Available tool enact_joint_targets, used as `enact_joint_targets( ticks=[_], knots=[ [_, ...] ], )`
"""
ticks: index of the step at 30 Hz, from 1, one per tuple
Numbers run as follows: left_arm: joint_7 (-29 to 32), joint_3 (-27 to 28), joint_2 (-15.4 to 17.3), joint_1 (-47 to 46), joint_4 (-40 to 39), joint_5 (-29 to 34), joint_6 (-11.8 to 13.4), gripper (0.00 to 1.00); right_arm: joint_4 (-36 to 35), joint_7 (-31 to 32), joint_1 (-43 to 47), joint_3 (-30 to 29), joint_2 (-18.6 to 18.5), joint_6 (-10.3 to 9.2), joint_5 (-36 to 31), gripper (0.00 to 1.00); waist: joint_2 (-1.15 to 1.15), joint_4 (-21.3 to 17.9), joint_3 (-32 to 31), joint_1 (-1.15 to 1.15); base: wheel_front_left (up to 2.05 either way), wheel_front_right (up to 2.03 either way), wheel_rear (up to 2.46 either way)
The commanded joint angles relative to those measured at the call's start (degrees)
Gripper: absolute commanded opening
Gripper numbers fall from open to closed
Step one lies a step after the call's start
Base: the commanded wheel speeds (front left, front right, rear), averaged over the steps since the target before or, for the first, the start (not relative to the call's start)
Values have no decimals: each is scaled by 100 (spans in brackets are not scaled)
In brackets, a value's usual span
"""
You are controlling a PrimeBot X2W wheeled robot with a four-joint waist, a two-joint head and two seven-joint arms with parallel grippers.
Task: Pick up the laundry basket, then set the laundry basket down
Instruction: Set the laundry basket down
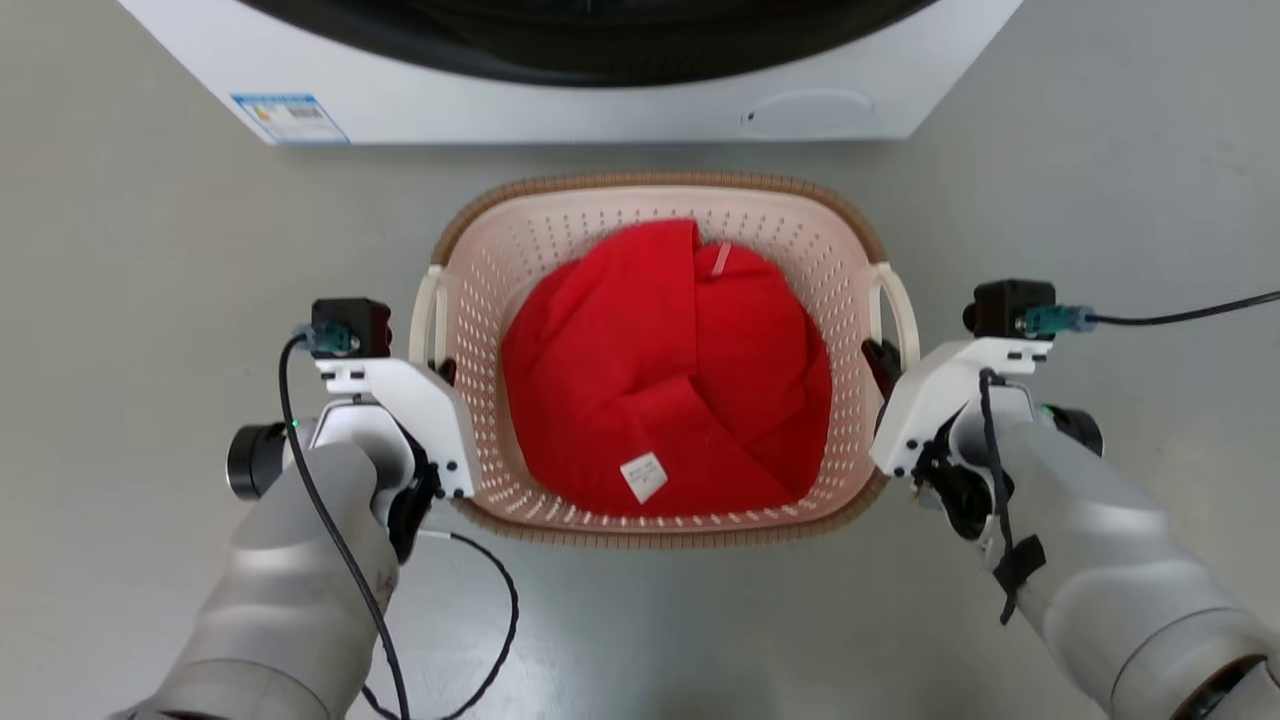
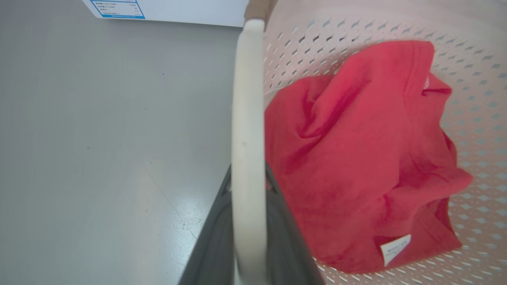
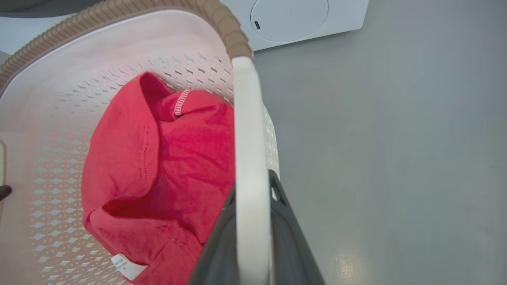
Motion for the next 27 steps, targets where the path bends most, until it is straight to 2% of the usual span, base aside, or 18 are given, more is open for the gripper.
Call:
enact_joint_targets(
  ticks=[1,27],
  knots=[
    [-104,85,214,-189,-69,29,45,0,-107,-154,-63,63,-23,44,-6,0,0,21,275,0,0,0,0],
    [-854,-39,371,-1217,-52,74,142,0,-254,-825,-1041,447,-62,44,-1,0,0,56,1766,0,0,0,0]
  ],
)
